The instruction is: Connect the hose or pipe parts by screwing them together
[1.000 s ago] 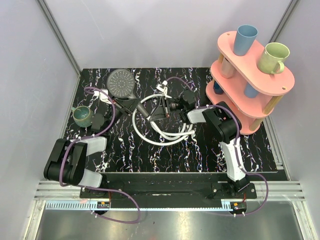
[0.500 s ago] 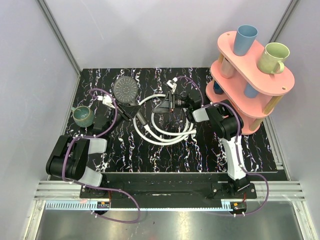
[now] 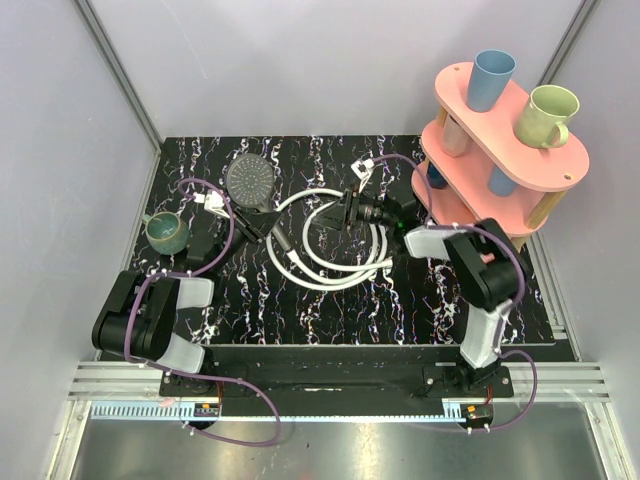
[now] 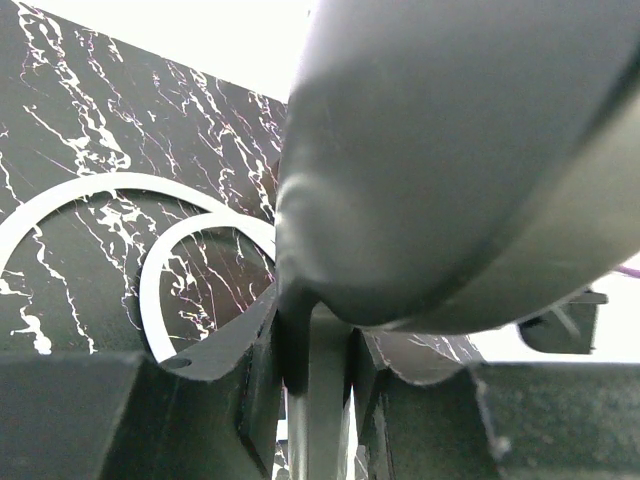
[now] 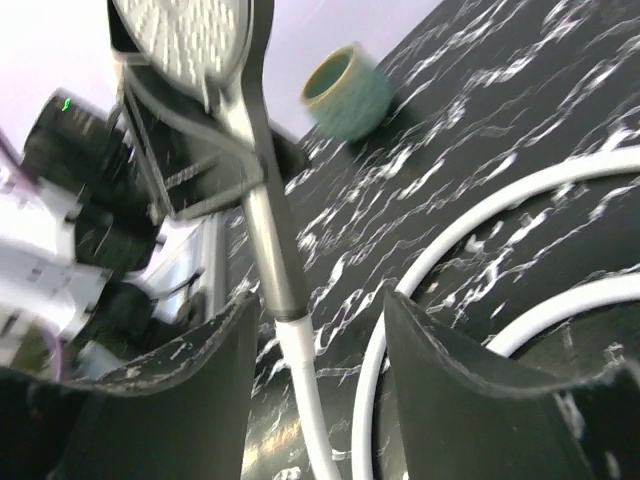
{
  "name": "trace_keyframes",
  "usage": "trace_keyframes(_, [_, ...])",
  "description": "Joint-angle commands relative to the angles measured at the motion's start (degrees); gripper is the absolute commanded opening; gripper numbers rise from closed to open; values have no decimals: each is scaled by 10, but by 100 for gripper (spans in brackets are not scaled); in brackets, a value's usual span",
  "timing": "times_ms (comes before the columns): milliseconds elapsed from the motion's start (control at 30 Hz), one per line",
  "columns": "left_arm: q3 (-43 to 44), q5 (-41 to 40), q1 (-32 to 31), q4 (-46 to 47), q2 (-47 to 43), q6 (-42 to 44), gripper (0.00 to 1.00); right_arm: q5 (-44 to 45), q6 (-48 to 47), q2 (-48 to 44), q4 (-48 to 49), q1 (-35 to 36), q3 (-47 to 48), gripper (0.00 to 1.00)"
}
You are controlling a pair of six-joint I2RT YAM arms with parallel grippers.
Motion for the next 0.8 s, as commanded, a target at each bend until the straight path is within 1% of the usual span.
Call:
trace_keyframes(0, [-1, -1, -1, 228, -10, 14, 0, 253, -250, -127, -231, 53, -22, 64])
trace_keyframes(33, [-1, -2, -1, 229, -11, 13, 0, 286, -278, -148, -279, 69, -24, 64])
trace_keyframes(67, [-2, -4, -1, 229, -12, 14, 0, 354, -304, -156, -294, 109, -27, 64])
trace_keyframes(100, [-4, -5, -1, 228, -13, 13, 0, 385, -348, -162, -303, 128, -35, 64])
trace_keyframes(133, [-3, -5, -1, 228, -13, 13, 0, 415, -363, -173, -313, 149, -41, 64])
trace_keyframes(167, [-4, -5, -1, 228, -13, 13, 0, 467, -372, -176, -317, 176, -45, 64])
trace_keyframes(200, [-4, -5, -1, 228, -14, 13, 0, 490, -378, -178, -319, 191, -52, 65])
trace_keyframes(233, [-5, -3, -2, 229, -15, 13, 0, 509, -382, -182, -320, 203, -56, 70])
trace_keyframes(267, [-5, -4, -2, 229, -16, 13, 0, 560, -384, -184, -317, 213, -60, 71])
trace_keyframes(300, [-6, -3, -2, 229, -18, 14, 0, 578, -390, -186, -313, 238, -71, 72])
trace_keyframes(367, [-5, -4, -2, 227, -19, 14, 0, 614, -397, -192, -289, 257, -83, 73])
trace_keyframes(567, [-5, -4, -2, 227, -19, 16, 0, 656, -420, -185, -285, 301, -77, 75])
trace_keyframes(667, [-6, -4, -2, 226, -21, 17, 0, 662, -420, -170, -285, 311, -68, 76])
trace_keyframes(767, [-6, -9, -2, 218, -21, 19, 0, 672, -443, -152, -286, 325, -51, 76])
